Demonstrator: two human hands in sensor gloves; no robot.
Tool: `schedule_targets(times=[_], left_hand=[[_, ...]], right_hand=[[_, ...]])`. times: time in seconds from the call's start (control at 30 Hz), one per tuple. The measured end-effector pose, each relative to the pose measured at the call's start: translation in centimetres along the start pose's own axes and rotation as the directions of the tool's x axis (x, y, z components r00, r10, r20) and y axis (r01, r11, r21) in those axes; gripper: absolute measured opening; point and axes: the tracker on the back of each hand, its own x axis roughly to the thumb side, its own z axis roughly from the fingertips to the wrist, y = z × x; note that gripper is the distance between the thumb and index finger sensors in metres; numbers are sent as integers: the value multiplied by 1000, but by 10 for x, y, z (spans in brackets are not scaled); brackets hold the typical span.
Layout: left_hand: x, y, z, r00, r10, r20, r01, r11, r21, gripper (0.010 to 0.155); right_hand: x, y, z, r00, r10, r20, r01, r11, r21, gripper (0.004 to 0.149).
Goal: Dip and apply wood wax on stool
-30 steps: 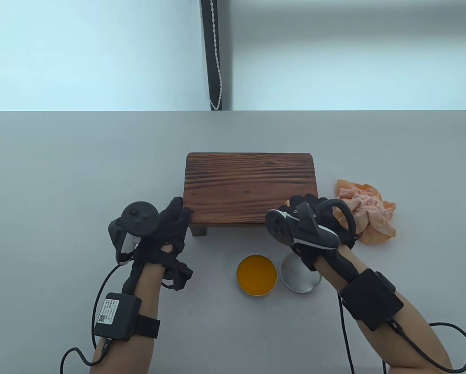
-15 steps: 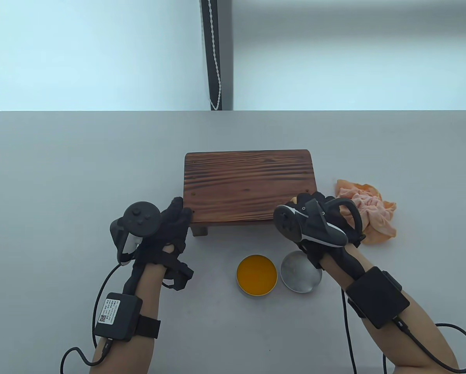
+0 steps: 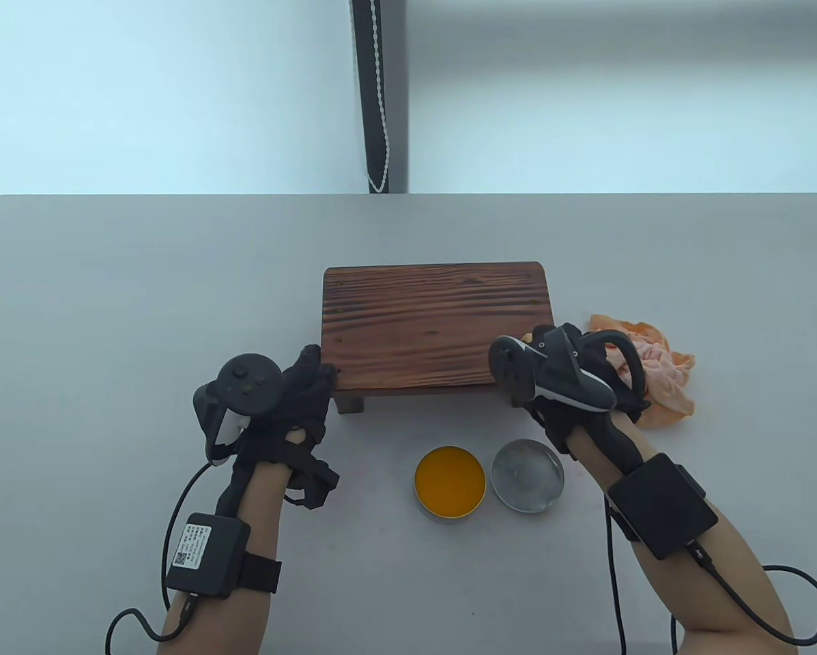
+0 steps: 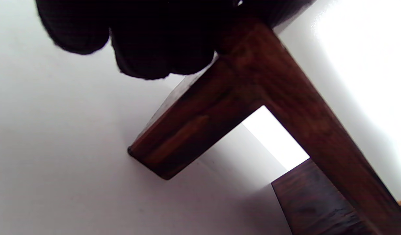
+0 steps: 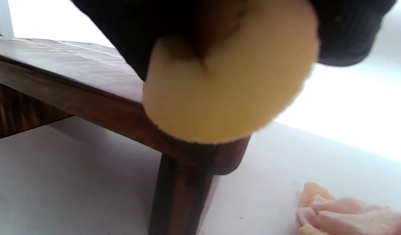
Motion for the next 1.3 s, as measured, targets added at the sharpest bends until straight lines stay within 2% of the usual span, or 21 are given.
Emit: schedule_targets(times=[0.13,0.23,0.33,0.47,0.6,0.77,0.9,1.03,1.13,1.3], left_hand=[[1,0,0,1000,-9,4,9,1000,2,71],[2,-1,1,1000,-26,6,26,1000,12,71],[2,-1,1,1000,-30,6,30,999,11,71],[2,-1,1,1000,-26,6,26,1000,8,71],[2,-1,1,999,-31,7,31,999,13,71],[2,-1,1,999,-39,10,39,999,18,71],[2,-1,1,999,-37,9,37,999,15,71],[3,-1,1,999,-36,9,36,999,13,71],[3,-1,1,999,-43,11,42,999,16,71],[2,-1,1,999,-46,12,46,999,19,70]], right_hand=[[4,-1,-2,1000,-13,10,14,1000,-19,37],[-6,1,-15,997,-66,-26,65,998,-11,37],[-18,4,-22,996,-57,-64,56,998,-22,37],[-22,4,-12,997,-23,-79,24,1000,0,37],[-9,2,6,1000,-22,-19,22,1000,-13,38],[-9,4,-7,998,-51,-39,48,997,-65,37],[-25,7,-19,994,-26,-109,22,999,-44,37],[-28,6,-1,995,-37,-93,35,999,-16,38],[-18,6,11,998,-20,-53,17,998,-53,38],[-27,8,1,991,-113,-64,110,992,-58,36]])
